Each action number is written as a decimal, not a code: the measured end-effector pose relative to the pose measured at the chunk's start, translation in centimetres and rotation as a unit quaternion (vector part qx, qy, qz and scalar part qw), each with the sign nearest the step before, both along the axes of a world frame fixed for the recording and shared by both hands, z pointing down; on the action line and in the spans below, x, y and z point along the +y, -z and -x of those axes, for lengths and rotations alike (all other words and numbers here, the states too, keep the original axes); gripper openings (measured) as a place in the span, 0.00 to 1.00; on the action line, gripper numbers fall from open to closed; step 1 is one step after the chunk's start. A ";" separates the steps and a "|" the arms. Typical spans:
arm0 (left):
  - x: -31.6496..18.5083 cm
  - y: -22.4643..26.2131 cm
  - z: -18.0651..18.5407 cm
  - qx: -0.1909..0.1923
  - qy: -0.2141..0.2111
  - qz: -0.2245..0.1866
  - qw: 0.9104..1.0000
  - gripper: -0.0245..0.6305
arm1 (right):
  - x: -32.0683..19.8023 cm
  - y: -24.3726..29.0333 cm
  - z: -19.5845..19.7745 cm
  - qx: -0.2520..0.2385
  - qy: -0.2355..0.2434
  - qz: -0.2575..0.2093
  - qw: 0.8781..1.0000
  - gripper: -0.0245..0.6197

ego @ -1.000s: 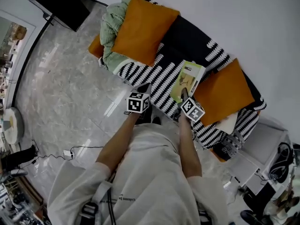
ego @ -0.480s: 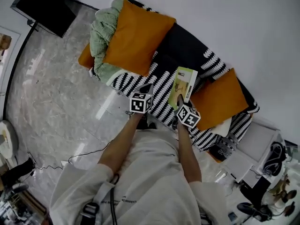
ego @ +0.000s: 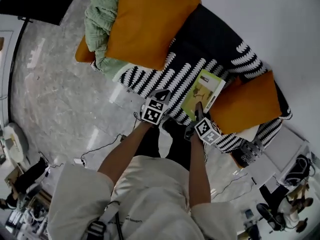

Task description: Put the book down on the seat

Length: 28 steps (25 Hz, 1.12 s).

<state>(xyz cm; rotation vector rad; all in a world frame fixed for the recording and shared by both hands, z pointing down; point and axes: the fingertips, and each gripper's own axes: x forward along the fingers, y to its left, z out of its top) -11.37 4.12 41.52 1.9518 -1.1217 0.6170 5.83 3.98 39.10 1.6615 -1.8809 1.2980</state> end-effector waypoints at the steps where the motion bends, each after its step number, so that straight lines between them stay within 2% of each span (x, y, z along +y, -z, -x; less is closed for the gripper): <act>1: -0.2 -1.3 -0.1 0.001 0.003 0.005 1.000 0.05 | -0.1 -1.2 -0.3 -0.006 -0.004 0.002 1.000 0.22; 5: -0.6 -6.3 -0.9 -0.012 -0.004 0.020 1.000 0.05 | -0.3 -5.5 -1.5 -0.041 -0.027 0.008 0.999 0.22; 8: -1.2 -9.4 -2.4 -0.037 -0.054 0.007 0.998 0.05 | -0.5 -8.4 -2.4 -0.107 -0.069 0.006 0.992 0.22; 10: -2.2 -10.9 -3.5 -0.045 -0.081 -0.001 0.996 0.05 | -0.9 -10.2 -3.0 -0.129 -0.078 -0.001 0.989 0.22; 13: -3.6 -12.4 -4.2 -0.049 -0.087 -0.006 0.995 0.05 | -0.8 -12.5 -3.6 -0.158 -0.082 0.001 0.984 0.22; 16: -4.4 -13.5 -4.2 -0.052 -0.088 -0.010 0.995 0.05 | -0.9 -13.4 -3.7 -0.218 -0.079 -0.011 0.973 0.23; 20: -4.6 -14.9 -4.3 -0.060 -0.087 -0.009 0.994 0.05 | -2.2 -13.1 -3.5 -0.296 -0.057 -0.060 0.952 0.23; 22: -4.3 -15.3 -4.4 -0.066 -0.090 -0.010 0.994 0.05 | -2.2 -13.8 -3.6 -0.301 -0.055 -0.062 0.950 0.23; 25: -3.3 -16.2 -4.5 -0.087 -0.111 -0.015 0.990 0.05 | -1.6 -15.9 -3.6 -0.293 -0.047 -0.046 0.954 0.23; 28: -2.5 -17.5 -5.2 -0.090 -0.115 -0.006 0.989 0.05 | -2.1 -17.7 -2.9 -0.303 -0.035 -0.045 0.951 0.23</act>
